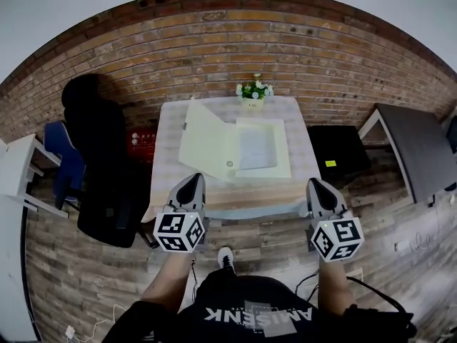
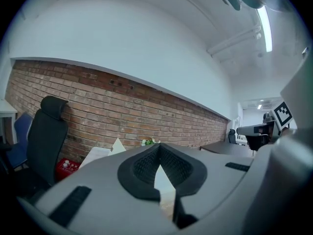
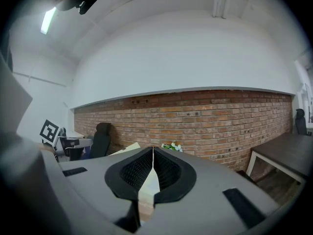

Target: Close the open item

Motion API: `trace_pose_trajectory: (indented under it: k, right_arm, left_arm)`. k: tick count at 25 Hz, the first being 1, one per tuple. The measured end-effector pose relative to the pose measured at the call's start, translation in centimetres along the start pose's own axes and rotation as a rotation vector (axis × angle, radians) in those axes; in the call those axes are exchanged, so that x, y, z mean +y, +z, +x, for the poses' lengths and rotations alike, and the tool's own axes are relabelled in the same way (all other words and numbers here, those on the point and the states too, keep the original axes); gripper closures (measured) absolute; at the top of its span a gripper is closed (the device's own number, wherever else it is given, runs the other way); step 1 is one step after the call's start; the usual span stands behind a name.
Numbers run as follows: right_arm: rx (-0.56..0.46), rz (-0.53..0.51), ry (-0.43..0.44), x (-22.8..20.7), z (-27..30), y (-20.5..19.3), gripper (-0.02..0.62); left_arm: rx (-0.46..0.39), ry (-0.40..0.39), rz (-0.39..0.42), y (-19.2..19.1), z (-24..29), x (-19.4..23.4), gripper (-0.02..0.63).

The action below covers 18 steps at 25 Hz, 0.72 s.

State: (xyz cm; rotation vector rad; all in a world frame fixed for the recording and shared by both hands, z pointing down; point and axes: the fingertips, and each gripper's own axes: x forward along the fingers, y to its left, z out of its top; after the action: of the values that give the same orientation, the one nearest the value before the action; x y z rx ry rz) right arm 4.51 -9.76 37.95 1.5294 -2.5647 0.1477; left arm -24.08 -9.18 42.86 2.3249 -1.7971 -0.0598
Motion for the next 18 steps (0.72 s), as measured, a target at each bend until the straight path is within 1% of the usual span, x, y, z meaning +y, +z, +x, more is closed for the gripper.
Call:
trace_pose_trajectory:
  k: [11,15,18]
  right_arm:
    - [0.011,-0.005,-0.044,1.4,7.2,1.2,0.554]
    - [0.015,-0.001,-0.047,1.7,9.0,1.4,0.554]
    - [0.009,-0.001,-0.03,1.8,10.1,1.8,0.554]
  left_arm:
    - [0.007,0.015,-0.023,0.2,4.1,7.7,0.594]
    - [0.015,0.023,-0.033,-0.2,4.8,9.2,0.592]
    - [0.028,0.027,-0.037,-0.6,5.0,9.7,0.592]
